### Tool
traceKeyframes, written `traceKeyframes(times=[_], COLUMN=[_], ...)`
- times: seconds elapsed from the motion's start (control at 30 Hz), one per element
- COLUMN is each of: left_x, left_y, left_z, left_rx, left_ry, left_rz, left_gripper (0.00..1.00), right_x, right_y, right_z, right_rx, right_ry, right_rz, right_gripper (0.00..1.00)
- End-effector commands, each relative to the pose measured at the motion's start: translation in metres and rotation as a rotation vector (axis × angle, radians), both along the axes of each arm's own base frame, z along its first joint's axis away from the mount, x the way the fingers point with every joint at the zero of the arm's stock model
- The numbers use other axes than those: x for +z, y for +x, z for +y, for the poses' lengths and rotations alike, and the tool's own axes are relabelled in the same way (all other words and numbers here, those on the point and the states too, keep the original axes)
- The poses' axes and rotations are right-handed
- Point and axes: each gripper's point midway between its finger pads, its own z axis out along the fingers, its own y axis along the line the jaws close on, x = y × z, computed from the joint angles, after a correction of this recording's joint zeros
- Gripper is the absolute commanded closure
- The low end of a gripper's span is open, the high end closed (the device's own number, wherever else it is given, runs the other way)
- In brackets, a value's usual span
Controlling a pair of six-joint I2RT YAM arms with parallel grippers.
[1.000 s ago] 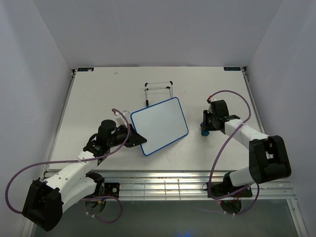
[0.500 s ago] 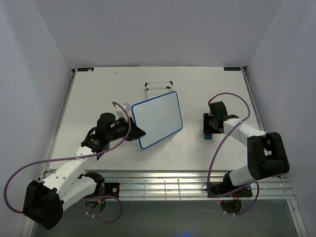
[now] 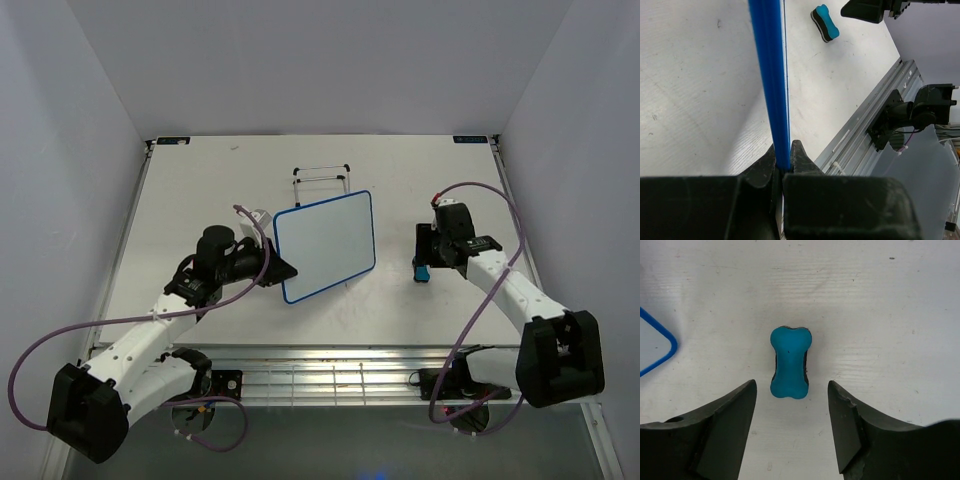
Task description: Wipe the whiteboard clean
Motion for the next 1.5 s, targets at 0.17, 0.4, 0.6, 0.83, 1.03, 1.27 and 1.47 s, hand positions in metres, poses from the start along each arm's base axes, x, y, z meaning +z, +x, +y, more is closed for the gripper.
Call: traceKeyframes(times=[0.17,0.4,0.6,0.83,1.03,1.27,1.47], left_x=[0.089,0.123,0.154,0.149,0.137,0.103,0.079], left_y=[0.022,0.052,0.100,0.159,0.192,0.225,0.241], left_z=[-0.024,-0.044,-0.045,-0.035,-0.015,0.010,0.037], left_rx=[-0.112,-0.170,-0.179,-0.264,-0.352,-0.422,-0.464], left_ry=[-0.130,-0.181,-0.192,-0.201,-0.194,-0.183,-0.196], left_rz=[-0.290,-0.346,-0.440,-0.487,-0.532,-0.550,-0.541], left_gripper=[1.00,1.00,1.00,1.00,1.00,1.00,1.00], right_x=[0.065,0.107,0.131,0.142,0.146,0.146,0.154], right_y=[-0.017,-0.035,-0.044,-0.053,-0.059,-0.062,-0.065], right_z=[0.004,0.007,0.009,0.011,0.018,0.018,0.015], right_rx=[0.037,0.067,0.103,0.125,0.162,0.167,0.162], right_ry=[0.086,0.148,0.187,0.205,0.235,0.234,0.224], right_rz=[-0.190,-0.335,-0.452,-0.478,-0.476,-0.465,-0.471], right_gripper=[0.30,0.31,0.30,0.32,0.32,0.35,0.36])
